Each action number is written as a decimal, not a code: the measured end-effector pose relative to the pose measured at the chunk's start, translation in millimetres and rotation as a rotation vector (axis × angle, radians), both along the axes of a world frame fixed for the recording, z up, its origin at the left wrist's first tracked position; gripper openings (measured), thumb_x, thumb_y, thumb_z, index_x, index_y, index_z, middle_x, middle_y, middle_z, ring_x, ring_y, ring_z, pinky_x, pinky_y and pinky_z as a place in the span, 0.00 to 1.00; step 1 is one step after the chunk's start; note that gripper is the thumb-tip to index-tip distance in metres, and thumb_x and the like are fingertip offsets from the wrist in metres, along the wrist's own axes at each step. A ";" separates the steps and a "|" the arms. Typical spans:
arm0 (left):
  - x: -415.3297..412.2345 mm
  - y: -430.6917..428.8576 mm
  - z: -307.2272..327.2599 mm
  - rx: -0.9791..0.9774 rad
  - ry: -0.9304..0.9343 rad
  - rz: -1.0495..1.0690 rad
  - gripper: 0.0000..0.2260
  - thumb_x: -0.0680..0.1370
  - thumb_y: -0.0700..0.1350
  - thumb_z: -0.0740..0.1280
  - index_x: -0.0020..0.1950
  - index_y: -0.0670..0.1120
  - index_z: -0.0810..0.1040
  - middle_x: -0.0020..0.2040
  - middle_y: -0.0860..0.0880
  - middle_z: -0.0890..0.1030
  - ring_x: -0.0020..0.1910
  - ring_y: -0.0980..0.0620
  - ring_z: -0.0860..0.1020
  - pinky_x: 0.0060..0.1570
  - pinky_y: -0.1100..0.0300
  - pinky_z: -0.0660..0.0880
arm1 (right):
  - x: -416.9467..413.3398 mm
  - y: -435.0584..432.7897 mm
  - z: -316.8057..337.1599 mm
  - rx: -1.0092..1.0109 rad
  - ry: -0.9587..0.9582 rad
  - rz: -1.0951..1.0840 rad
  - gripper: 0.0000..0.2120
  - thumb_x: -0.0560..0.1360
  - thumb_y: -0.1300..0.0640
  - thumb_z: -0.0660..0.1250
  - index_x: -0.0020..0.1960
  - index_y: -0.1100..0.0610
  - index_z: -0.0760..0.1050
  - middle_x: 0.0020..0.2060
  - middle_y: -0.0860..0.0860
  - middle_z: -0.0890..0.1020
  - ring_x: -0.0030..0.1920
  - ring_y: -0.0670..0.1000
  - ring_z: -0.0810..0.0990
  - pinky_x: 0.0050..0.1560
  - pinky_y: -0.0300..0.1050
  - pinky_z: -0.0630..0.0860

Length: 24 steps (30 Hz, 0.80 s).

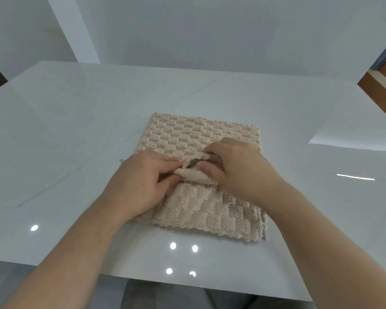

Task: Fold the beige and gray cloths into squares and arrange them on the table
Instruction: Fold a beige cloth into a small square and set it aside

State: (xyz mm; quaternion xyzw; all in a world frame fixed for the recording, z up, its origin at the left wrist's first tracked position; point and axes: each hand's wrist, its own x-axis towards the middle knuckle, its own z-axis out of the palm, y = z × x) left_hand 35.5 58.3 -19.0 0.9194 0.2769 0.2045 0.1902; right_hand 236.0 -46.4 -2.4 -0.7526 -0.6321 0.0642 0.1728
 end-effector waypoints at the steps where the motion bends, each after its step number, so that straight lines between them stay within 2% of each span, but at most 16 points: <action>1: 0.7 0.3 -0.1 -0.003 -0.016 0.011 0.12 0.77 0.46 0.74 0.60 0.55 0.85 0.54 0.62 0.84 0.53 0.62 0.78 0.54 0.63 0.76 | 0.2 -0.8 0.2 -0.036 -0.021 0.024 0.25 0.78 0.32 0.59 0.62 0.48 0.78 0.50 0.44 0.78 0.53 0.49 0.77 0.52 0.51 0.79; 3: 3.4 2.0 1.1 -0.032 -0.023 0.044 0.12 0.79 0.47 0.70 0.61 0.57 0.84 0.54 0.61 0.84 0.53 0.63 0.79 0.54 0.65 0.75 | 0.5 -3.7 1.2 -0.092 -0.075 0.057 0.31 0.73 0.26 0.56 0.63 0.46 0.78 0.52 0.44 0.77 0.55 0.48 0.75 0.55 0.51 0.77; 4: 5.3 3.5 1.8 -0.028 -0.013 0.062 0.11 0.80 0.48 0.68 0.62 0.57 0.83 0.54 0.60 0.84 0.53 0.61 0.80 0.54 0.63 0.76 | 0.6 -4.8 1.5 -0.105 -0.087 0.063 0.33 0.71 0.24 0.55 0.63 0.44 0.78 0.52 0.43 0.77 0.56 0.48 0.74 0.57 0.51 0.75; 6: 10.3 6.2 3.5 -0.007 -0.017 0.087 0.10 0.82 0.49 0.66 0.61 0.57 0.83 0.51 0.59 0.85 0.51 0.59 0.80 0.52 0.58 0.77 | 1.0 -5.6 2.2 -0.125 -0.102 0.061 0.30 0.72 0.25 0.58 0.63 0.43 0.78 0.55 0.43 0.77 0.58 0.48 0.73 0.59 0.51 0.74; 8: 15.4 5.9 4.7 -0.010 -0.053 0.095 0.10 0.83 0.47 0.65 0.61 0.55 0.82 0.52 0.58 0.84 0.51 0.58 0.80 0.53 0.58 0.77 | 1.7 -4.2 1.2 -0.121 -0.124 0.050 0.19 0.77 0.37 0.64 0.62 0.46 0.78 0.57 0.44 0.77 0.60 0.51 0.74 0.60 0.52 0.74; 10: 18.4 5.0 3.7 -0.009 -0.068 0.100 0.12 0.83 0.47 0.64 0.64 0.54 0.81 0.57 0.57 0.84 0.55 0.57 0.79 0.57 0.59 0.75 | 2.4 -1.4 1.2 -0.085 -0.127 0.020 0.09 0.79 0.52 0.65 0.58 0.51 0.77 0.53 0.47 0.79 0.58 0.54 0.76 0.56 0.51 0.74; 12: 18.4 4.1 1.1 -0.009 -0.057 0.093 0.14 0.83 0.50 0.64 0.68 0.53 0.78 0.62 0.57 0.82 0.60 0.57 0.78 0.61 0.61 0.73 | 2.1 2.0 3.1 -0.081 -0.131 -0.032 0.10 0.78 0.62 0.62 0.57 0.53 0.74 0.47 0.49 0.78 0.51 0.55 0.77 0.46 0.48 0.69; 16: 17.4 7.4 -2.9 0.020 0.064 0.069 0.27 0.79 0.57 0.69 0.76 0.53 0.70 0.70 0.56 0.76 0.69 0.54 0.71 0.67 0.58 0.68 | 0.1 8.2 4.4 -0.055 -0.217 -0.079 0.14 0.77 0.65 0.60 0.61 0.54 0.69 0.42 0.49 0.75 0.40 0.55 0.74 0.40 0.45 0.61; 19: 22.1 18.7 -2.1 0.056 0.116 0.070 0.25 0.79 0.46 0.69 0.77 0.50 0.70 0.71 0.52 0.76 0.71 0.50 0.71 0.69 0.57 0.67 | 1.0 14.3 -0.2 -0.047 -0.233 -0.054 0.13 0.79 0.63 0.61 0.62 0.55 0.68 0.43 0.50 0.74 0.42 0.55 0.73 0.41 0.46 0.61; 21: 27.5 27.2 3.4 0.071 0.142 0.085 0.23 0.79 0.38 0.65 0.75 0.50 0.72 0.69 0.50 0.78 0.69 0.48 0.74 0.66 0.55 0.70 | 2.8 17.9 -3.2 -0.023 -0.197 -0.023 0.13 0.81 0.52 0.63 0.64 0.54 0.67 0.47 0.50 0.76 0.47 0.55 0.76 0.44 0.49 0.67; 23: 34.2 33.4 10.8 0.079 0.143 0.091 0.23 0.78 0.36 0.61 0.72 0.51 0.74 0.65 0.49 0.80 0.63 0.46 0.77 0.60 0.53 0.73 | 4.5 21.1 -3.3 -0.037 -0.157 -0.016 0.23 0.80 0.37 0.61 0.64 0.53 0.67 0.49 0.49 0.76 0.49 0.53 0.74 0.49 0.51 0.73; 24: 37.4 35.8 13.4 0.088 0.134 0.084 0.22 0.78 0.35 0.60 0.70 0.51 0.75 0.64 0.49 0.79 0.61 0.46 0.77 0.58 0.51 0.75 | 5.7 23.5 -3.0 -0.054 -0.166 -0.025 0.26 0.78 0.35 0.62 0.65 0.53 0.66 0.50 0.49 0.75 0.50 0.53 0.74 0.51 0.52 0.73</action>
